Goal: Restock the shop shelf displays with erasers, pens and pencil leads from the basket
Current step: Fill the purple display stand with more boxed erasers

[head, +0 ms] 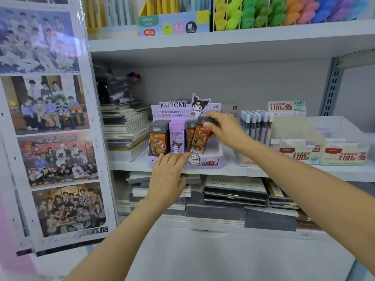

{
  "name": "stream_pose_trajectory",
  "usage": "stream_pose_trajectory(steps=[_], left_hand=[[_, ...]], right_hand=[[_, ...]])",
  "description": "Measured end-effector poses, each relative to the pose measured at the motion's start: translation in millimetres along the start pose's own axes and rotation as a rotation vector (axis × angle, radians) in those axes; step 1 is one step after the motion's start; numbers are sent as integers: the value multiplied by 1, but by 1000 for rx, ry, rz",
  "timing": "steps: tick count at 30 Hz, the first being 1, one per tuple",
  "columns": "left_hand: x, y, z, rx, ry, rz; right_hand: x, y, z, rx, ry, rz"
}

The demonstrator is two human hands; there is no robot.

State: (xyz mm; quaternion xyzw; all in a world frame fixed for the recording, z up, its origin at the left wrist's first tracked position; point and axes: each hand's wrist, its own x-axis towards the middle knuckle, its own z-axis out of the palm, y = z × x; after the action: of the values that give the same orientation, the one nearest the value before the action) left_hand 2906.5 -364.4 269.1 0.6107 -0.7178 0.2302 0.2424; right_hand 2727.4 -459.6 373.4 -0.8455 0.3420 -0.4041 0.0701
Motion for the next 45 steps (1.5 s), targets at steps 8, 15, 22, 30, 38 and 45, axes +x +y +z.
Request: stream_pose_trajectory(steps=[8,15,22,30,38,45], left_hand=[[-2,1,1,-8,10,4],[0,2,-1,-24,-13,-8],[-50,32,16,-165,296,7],[-188,89,147,-380,-327,-103],[-316,117,231,-265,-984,-184],[-341,111,244,-253,-938,-171]], right_hand=[[7,-11,24,-61,102,-94],[-5,-5,31,-201,113,-70],[-99,-9,44,139,289,-222],[-281,69,135,137,-439,98],[-432,158,212,0,-955,481],[-460,186,257,-36,-624,586]])
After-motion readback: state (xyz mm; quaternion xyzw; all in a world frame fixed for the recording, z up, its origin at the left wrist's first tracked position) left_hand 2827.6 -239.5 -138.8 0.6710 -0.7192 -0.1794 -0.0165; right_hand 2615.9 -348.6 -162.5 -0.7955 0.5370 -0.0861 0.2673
